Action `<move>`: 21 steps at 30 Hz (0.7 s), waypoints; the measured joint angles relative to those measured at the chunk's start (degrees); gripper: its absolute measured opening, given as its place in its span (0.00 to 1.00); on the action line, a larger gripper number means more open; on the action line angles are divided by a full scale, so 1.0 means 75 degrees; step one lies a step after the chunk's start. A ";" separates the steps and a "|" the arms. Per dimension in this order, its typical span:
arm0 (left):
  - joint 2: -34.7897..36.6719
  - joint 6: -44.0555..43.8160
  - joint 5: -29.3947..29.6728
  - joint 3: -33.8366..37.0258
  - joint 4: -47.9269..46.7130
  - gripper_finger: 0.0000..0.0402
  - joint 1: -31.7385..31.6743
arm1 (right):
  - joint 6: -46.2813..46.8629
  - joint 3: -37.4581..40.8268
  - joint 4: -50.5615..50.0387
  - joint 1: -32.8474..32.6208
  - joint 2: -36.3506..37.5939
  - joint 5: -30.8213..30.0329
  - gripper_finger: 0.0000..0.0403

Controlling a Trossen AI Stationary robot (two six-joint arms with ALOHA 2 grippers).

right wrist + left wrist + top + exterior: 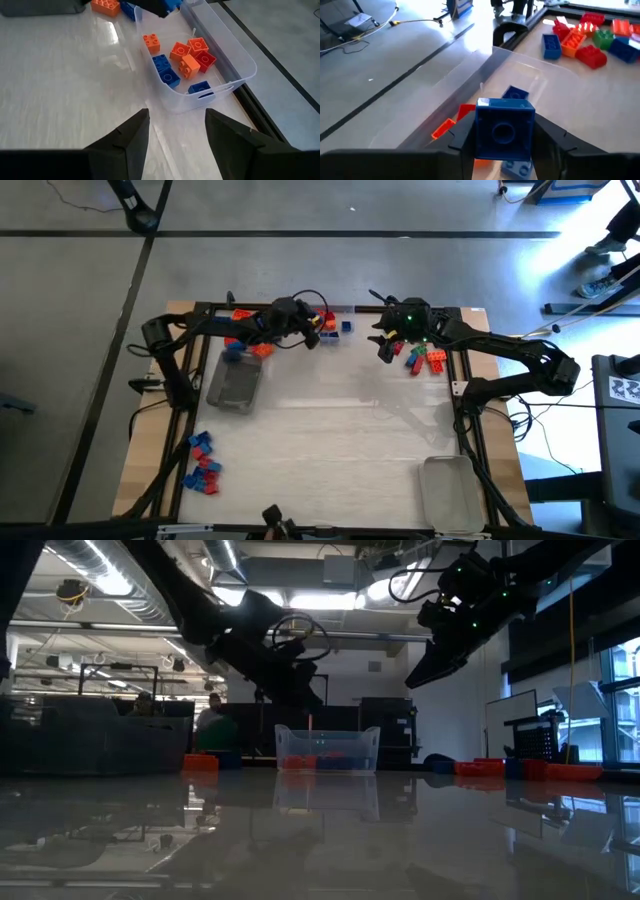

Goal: Sort blocks by size
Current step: Put the blue 4 stud game piece into the transparent bin

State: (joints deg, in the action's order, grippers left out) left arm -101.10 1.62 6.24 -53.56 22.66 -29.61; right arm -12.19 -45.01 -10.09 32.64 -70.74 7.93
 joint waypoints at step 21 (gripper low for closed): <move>0.1289 0.0446 -0.0012 -0.0560 -0.2348 0.59 0.0431 | -0.0008 0.0000 -0.0062 0.0000 0.0000 0.0003 0.48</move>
State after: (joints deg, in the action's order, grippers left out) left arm -91.44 4.97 6.15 -57.76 5.05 -26.38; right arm -12.24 -45.01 -10.56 32.64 -70.74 7.94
